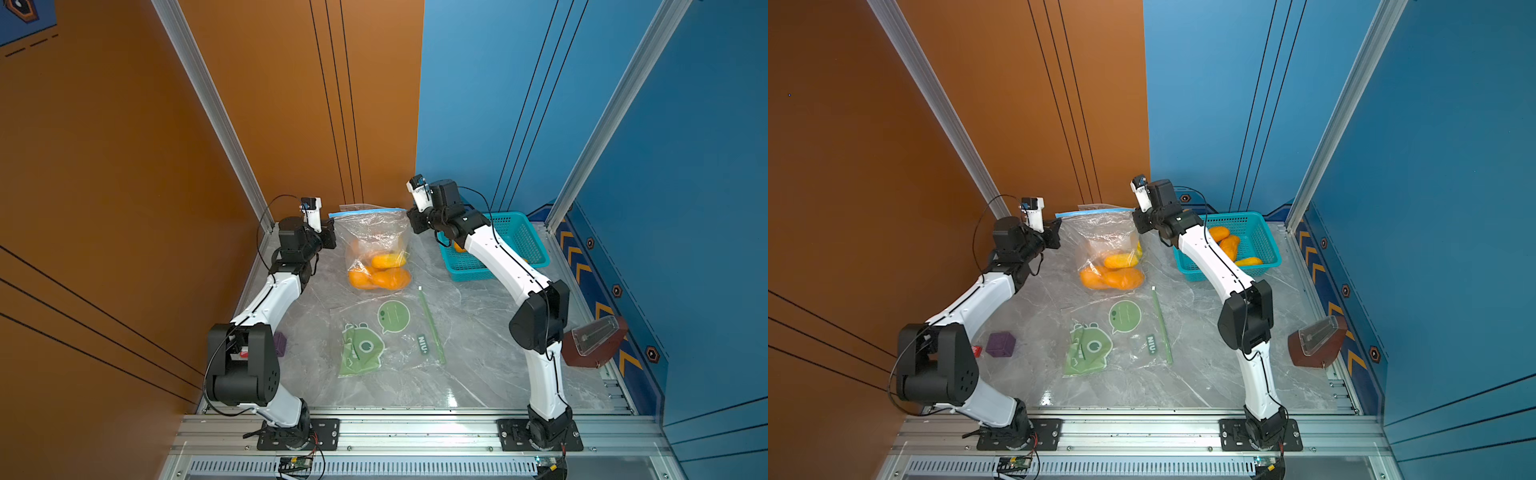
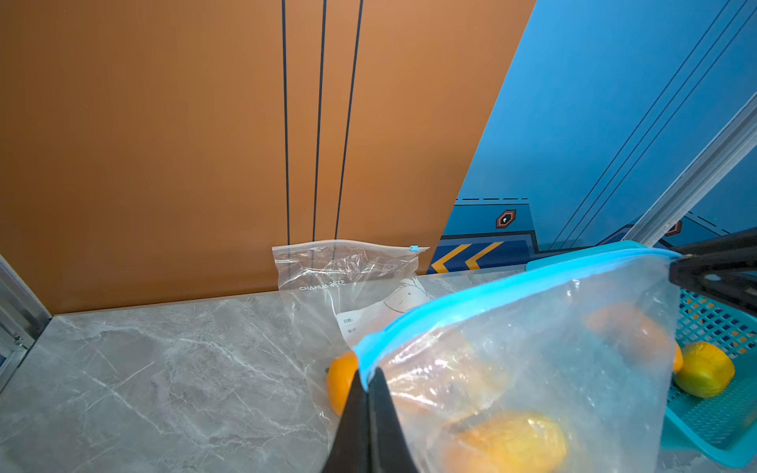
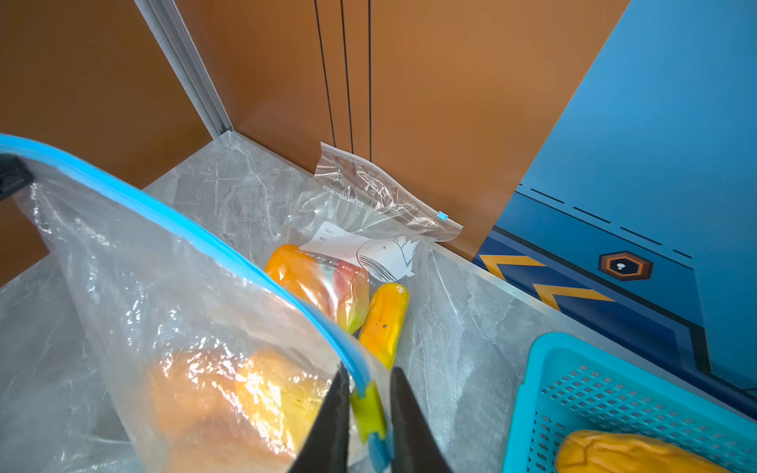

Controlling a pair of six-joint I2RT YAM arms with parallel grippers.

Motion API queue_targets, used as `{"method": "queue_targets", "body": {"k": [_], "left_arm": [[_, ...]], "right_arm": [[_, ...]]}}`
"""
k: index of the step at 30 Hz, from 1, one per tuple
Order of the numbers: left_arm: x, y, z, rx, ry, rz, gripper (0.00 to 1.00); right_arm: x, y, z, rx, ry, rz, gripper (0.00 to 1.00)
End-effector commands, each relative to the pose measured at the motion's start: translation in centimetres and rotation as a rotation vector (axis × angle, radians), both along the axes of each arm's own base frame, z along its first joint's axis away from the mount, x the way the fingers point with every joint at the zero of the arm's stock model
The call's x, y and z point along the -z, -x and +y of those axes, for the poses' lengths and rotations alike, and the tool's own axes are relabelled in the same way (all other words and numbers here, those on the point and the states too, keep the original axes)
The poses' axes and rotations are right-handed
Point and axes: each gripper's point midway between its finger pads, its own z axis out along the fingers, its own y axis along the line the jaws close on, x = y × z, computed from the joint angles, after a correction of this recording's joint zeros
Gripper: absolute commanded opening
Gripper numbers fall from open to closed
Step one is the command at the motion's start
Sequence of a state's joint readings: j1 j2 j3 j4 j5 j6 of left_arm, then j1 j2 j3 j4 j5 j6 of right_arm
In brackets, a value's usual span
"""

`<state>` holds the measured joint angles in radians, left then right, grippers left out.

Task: Place the mango in a zip-top bag and seal the zipper
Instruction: Place the zipper food storage bag at the center of the board.

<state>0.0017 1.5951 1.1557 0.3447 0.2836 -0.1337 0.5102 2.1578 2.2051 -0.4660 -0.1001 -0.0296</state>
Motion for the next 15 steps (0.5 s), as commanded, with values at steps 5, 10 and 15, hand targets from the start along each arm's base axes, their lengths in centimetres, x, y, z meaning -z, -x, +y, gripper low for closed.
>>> {"method": "queue_targets", "body": {"k": [5,10,15], "left_arm": [[-1.7,-2.9,1.2,-0.027,0.054,-0.039,0.53],[-2.5,-3.0,1.4,-0.029,0.071,-0.051,0.85],[-2.1,-1.3,2.2,-0.082,0.069,-0.04,0.98]], "right_arm": [[-1.2,-1.4,-1.7,0.084,-0.045,0.019,0.59],[-3.0,-0.3,-2.7,0.092,-0.08,0.033,0.69],[-5.6,1.3,-4.2,0.13,-0.125,0.03,0.75]]}}
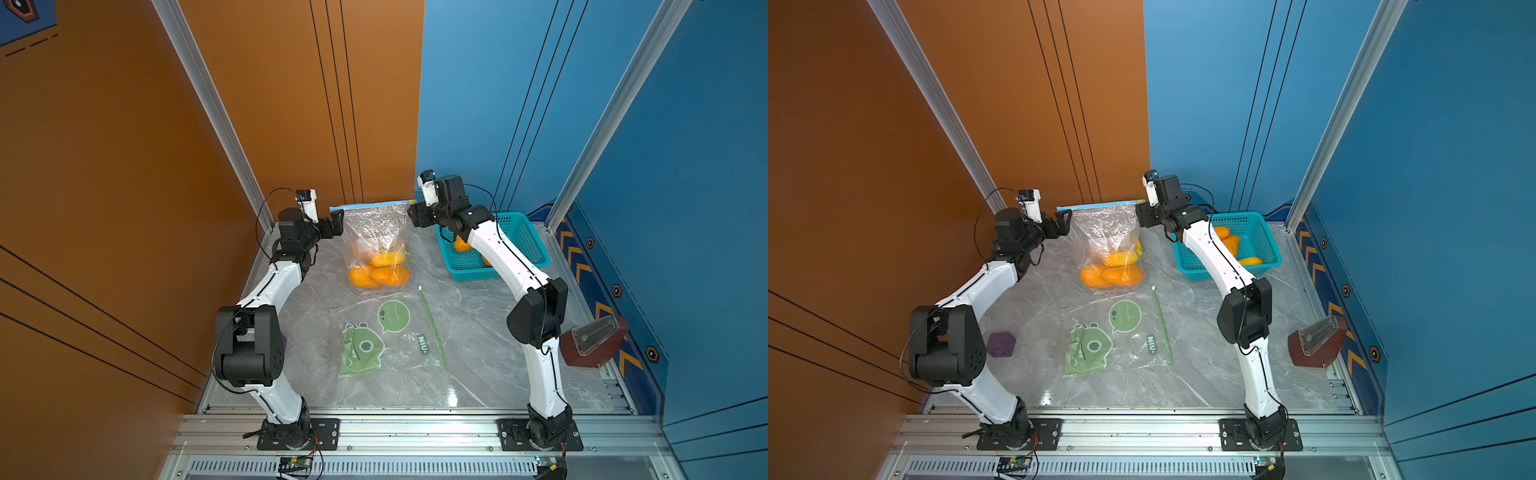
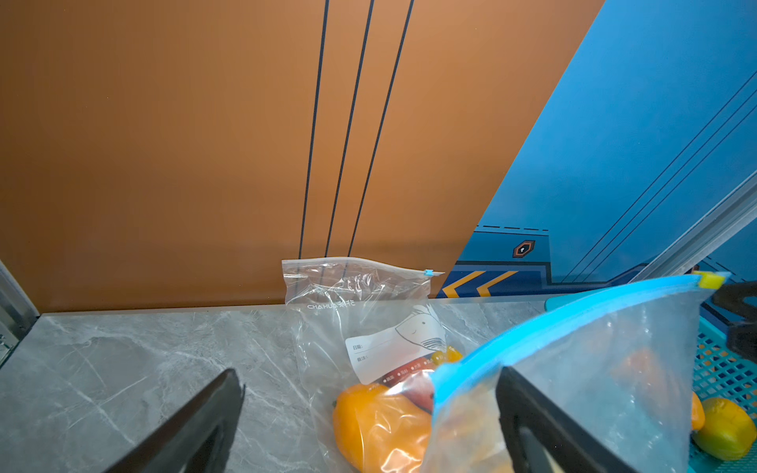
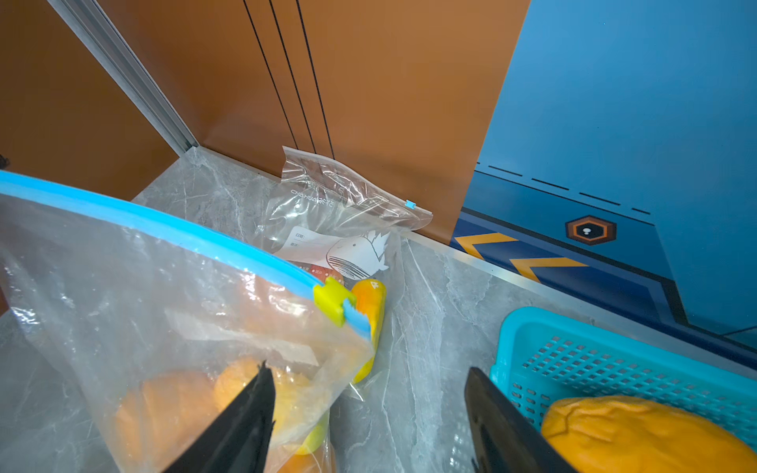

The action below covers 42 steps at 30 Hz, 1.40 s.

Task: Place the mango in a zip-top bag and seal the zipper
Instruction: Place the zipper food storage bag at the center of the board, then open the zipper of the food storage bag at the center of the board.

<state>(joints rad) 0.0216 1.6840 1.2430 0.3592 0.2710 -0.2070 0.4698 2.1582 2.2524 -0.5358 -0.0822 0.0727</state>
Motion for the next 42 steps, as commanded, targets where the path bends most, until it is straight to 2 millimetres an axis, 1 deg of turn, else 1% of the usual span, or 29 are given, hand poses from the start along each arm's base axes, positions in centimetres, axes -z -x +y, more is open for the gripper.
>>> {"method": "queue_targets", "body": {"k": [1,3,4,7,8,11,15,17,19,21,23,25,28,30,31,33,34,38,41,42], "left_arm": [[-1.8,1.7,1.1,-0.047,0.002,-0.041,0.98],[-1.5,2.9,1.0,-0.046,0.001,-0.035,0.98],[-1.0,3.4,0.9,-0.046,0.002,-0.024,0.98],[-0.7,5.3,0.5,-0.033,0.013,-0.018,0.98],[-0.2,6.2,0.3,-0.033,0.017,-0.008,0.98],[-0.1,8.4,0.1,-0.044,0.03,-0.012,0.98],[0.0,10.6,-0.4,-0.042,0.042,-0.018,0.98],[0.2,11.5,-1.3,-0.014,0.048,-0.017,0.98],[0.7,12.0,-3.0,0.034,0.047,-0.007,0.98],[1.5,12.3,-4.7,0.075,0.049,0.013,0.98],[2.7,12.6,-5.5,0.076,0.051,0.039,0.98],[3.7,13.3,-5.7,0.043,0.049,0.055,0.98],[5.0,14.9,-4.6,-0.05,0.055,0.067,0.98],[6.0,16.2,-3.6,-0.108,0.096,0.08,0.98],[6.3,17.0,-3.3,-0.126,0.122,0.082,0.98],[7.2,18.3,-3.3,-0.132,0.168,0.094,0.98],[7.9,19.1,-3.6,-0.125,0.191,0.115,1.0],[10.7,21.8,-6.1,-0.07,0.213,0.234,0.94],[12.8,23.8,-7.8,-0.048,0.226,0.32,0.87],[13.7,24.3,-8.2,-0.043,0.23,0.356,0.82]], "right_arm": [[-5.2,2.5,-1.7,0.029,-0.072,-0.029,0.75],[-5.3,3.3,-2.0,0.029,-0.069,-0.013,0.75],[-5.1,3.7,-2.1,0.027,-0.062,-0.008,0.76],[-4.4,5.0,-2.2,0.016,-0.049,0.016,0.76],[-4.3,5.5,-2.4,0.02,-0.049,0.027,0.76],[-3.5,7.4,-3.2,0.045,-0.066,0.07,0.74],[-3.1,9.8,-3.9,0.055,-0.076,0.102,0.73],[-2.9,10.8,-4.4,0.064,-0.059,0.099,0.74],[-1.6,11.7,-4.5,0.061,-0.041,0.124,0.75],[-0.6,12.4,-4.2,0.047,-0.037,0.143,0.75],[0.7,13.1,-3.9,0.041,-0.026,0.164,0.75],[1.8,13.6,-3.9,0.052,-0.031,0.184,0.75],[3.7,15.0,-4.6,0.091,-0.055,0.226,0.74],[4.9,16.2,-5.3,0.123,-0.069,0.256,0.73],[5.8,16.9,-5.6,0.145,-0.073,0.281,0.72],[7.5,18.4,-6.5,0.183,-0.092,0.335,0.68],[8.5,19.3,-7.0,0.204,-0.095,0.362,0.67],[11.9,22.5,-8.8,0.26,-0.095,0.454,0.64],[14.1,24.7,-9.7,0.28,-0.096,0.509,0.61],[14.8,25.3,-9.8,0.279,-0.094,0.526,0.59]]}}
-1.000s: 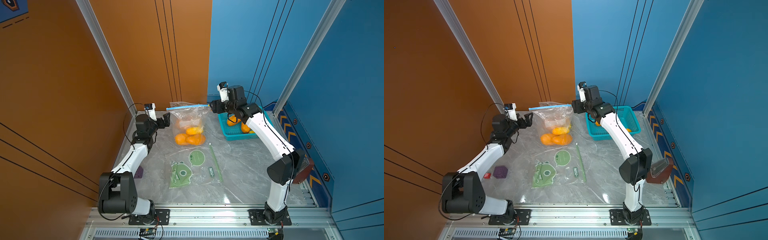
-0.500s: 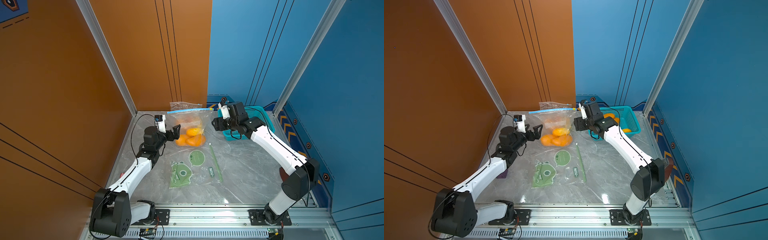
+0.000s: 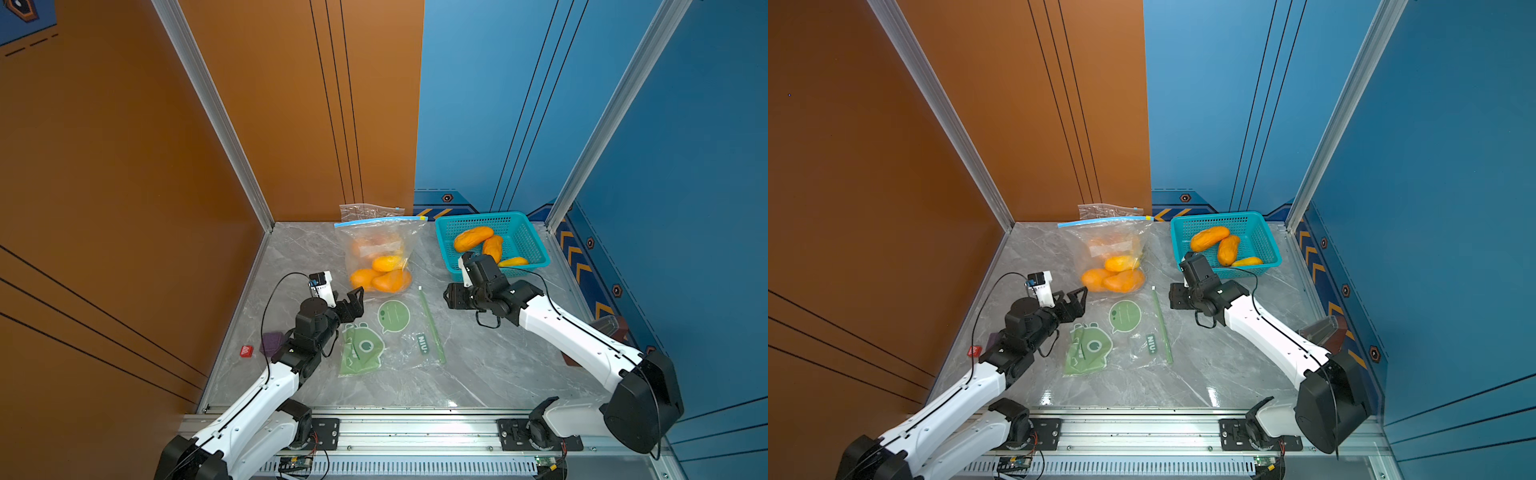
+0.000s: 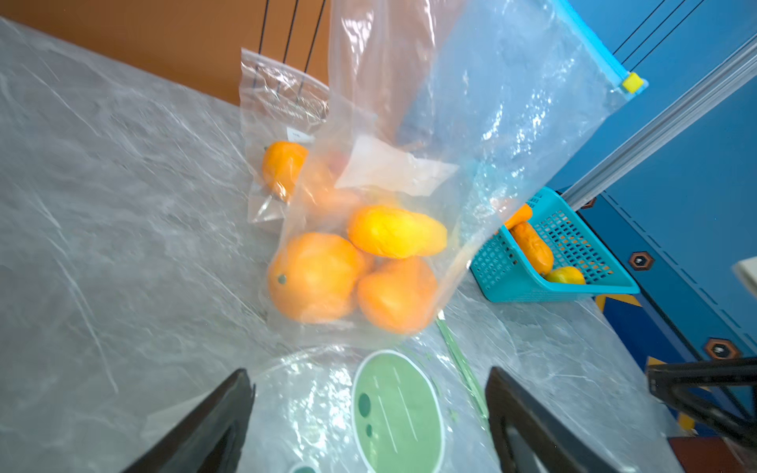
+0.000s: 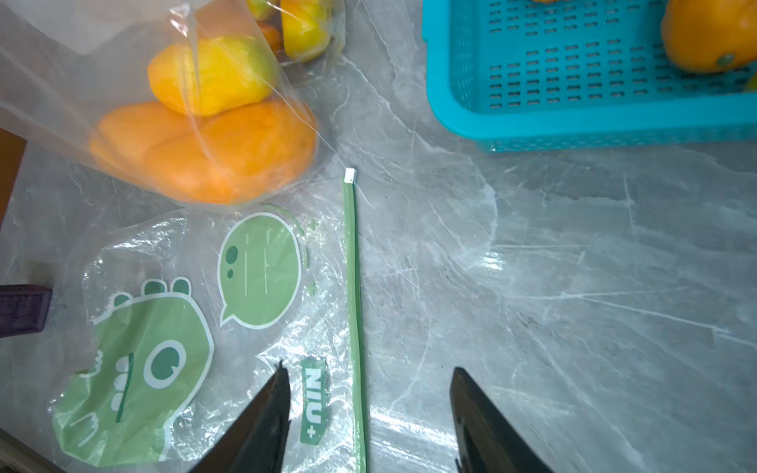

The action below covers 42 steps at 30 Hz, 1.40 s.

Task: Place the mango in a zip-top bag and seal the zipper
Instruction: Open the zipper of the food storage bag at the center of the board.

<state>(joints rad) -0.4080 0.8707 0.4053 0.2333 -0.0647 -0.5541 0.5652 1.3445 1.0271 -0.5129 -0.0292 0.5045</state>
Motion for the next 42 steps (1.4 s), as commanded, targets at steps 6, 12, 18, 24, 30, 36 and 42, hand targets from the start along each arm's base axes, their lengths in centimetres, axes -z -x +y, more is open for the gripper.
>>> {"method": "queue_targets", "body": {"k": [6,12,18,24,30,36,42], "left_arm": [[6.3,3.6,-3.5,0.055,0.025,0.258,0.7],[9.9,5.8,-5.4,0.081,-0.036,0.398,0.58],[13.7,7.3,-0.9,-0.086,-0.097,0.521,0.37],[15.3,6.9,0.0,-0.099,-0.101,0.56,0.35],[16.6,6.6,-0.2,-0.09,-0.114,0.602,0.35],[16.7,6.7,0.3,-0.115,-0.103,0.599,0.36],[16.7,7.0,0.9,-0.134,-0.08,0.593,0.36]], "right_arm": [[5.0,3.1,-1.8,0.072,0.046,0.113,0.52],[8.2,3.6,-2.1,0.061,0.094,0.166,0.41],[9.8,3.6,-0.7,0.034,0.066,0.191,0.32],[11.3,3.2,0.7,0.002,0.05,0.238,0.3],[11.2,2.9,4.3,-0.025,-0.132,0.274,0.31],[11.4,2.8,6.5,-0.022,-0.252,0.308,0.32],[12.3,2.8,7.8,-0.036,-0.276,0.334,0.34]]}}
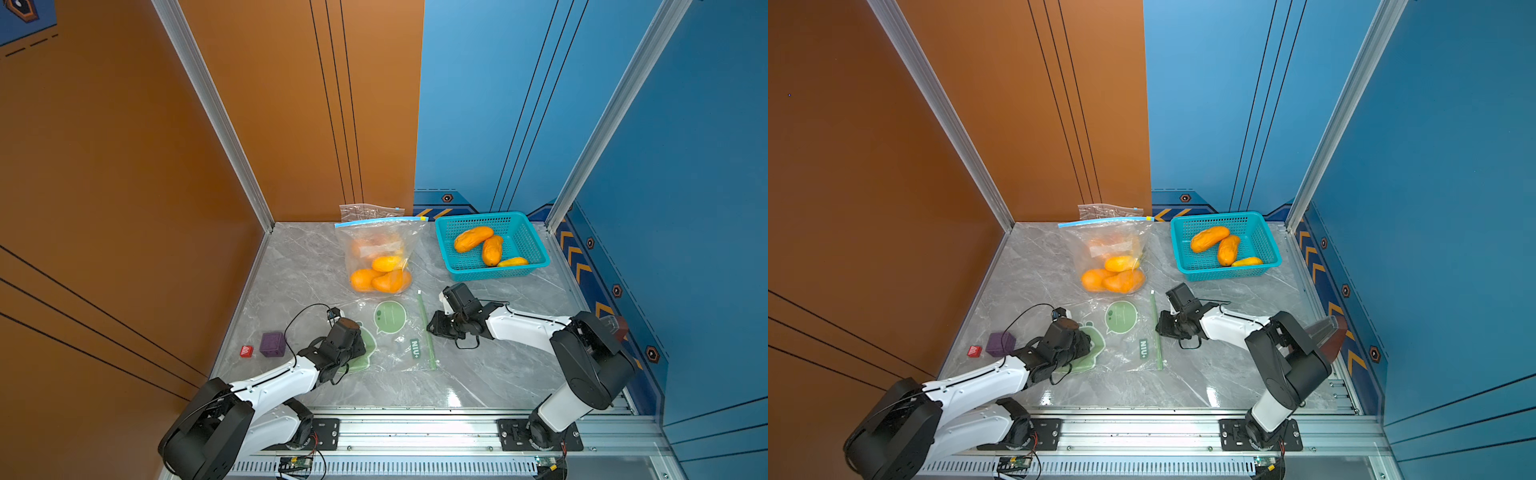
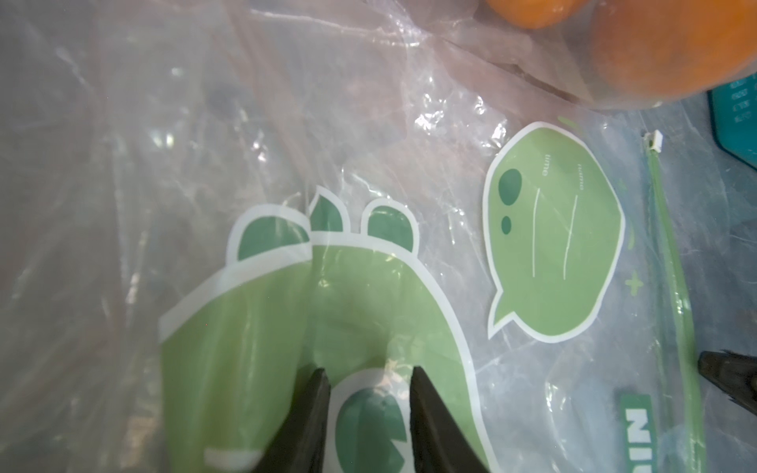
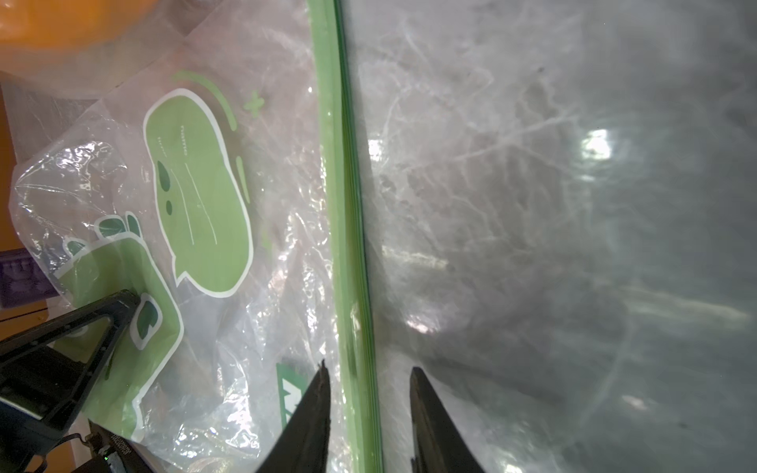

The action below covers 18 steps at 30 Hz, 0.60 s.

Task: Place the mango in a zip-top bag and seal the zipper
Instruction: Open the zipper of the food storage bag at the center of the board.

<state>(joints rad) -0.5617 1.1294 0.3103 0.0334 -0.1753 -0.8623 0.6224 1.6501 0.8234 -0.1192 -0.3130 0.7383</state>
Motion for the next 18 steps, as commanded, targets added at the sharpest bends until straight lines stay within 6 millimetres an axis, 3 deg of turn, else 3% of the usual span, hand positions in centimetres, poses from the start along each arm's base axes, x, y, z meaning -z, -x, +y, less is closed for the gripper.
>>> {"method": "queue_targets", "body": {"k": [1,18], "left_arm": [[1.3,1.3,1.0,-0.019,-0.014,0.05,0.36],[1.5,1.1,0.7,-0.004,-0.014,0.063,0.36]], "right_arm": [[-0.2,-0.2,1.7,-0.006,-0.06,0.011,0.34],[-2.5,-0.7,4.5,-0.044,-0.168,0.0,0.25]]}}
